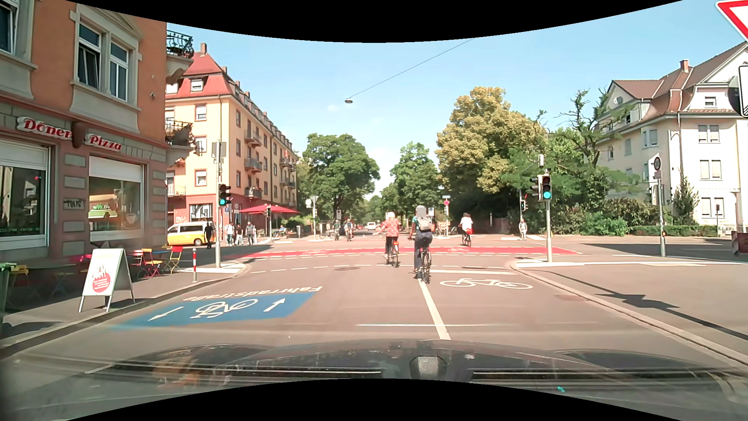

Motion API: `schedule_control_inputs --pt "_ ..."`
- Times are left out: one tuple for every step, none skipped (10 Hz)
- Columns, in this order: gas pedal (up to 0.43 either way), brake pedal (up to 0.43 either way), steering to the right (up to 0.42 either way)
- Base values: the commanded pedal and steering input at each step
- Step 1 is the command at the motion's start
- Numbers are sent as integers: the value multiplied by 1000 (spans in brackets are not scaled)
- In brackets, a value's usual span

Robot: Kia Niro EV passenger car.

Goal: Follow the waypoints while adhering to traffic rules and regulations

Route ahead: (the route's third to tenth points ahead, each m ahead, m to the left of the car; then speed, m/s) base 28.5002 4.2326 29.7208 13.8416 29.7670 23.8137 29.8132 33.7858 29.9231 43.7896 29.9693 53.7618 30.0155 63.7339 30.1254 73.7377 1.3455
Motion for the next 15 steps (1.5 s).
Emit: schedule_control_inputs --pt "130 0 1" --pt "130 0 -1" --pt "130 0 -2" --pt "130 0 -2" --pt "130 0 -2" --pt "130 0 -2" --pt "118 0 -3" --pt "118 0 -8" --pt "98 0 -12" --pt "87 0 -16" --pt "67 0 -16" --pt "59 0 -16" --pt "59 0 -15" --pt "59 0 -15" --pt "59 0 -15"
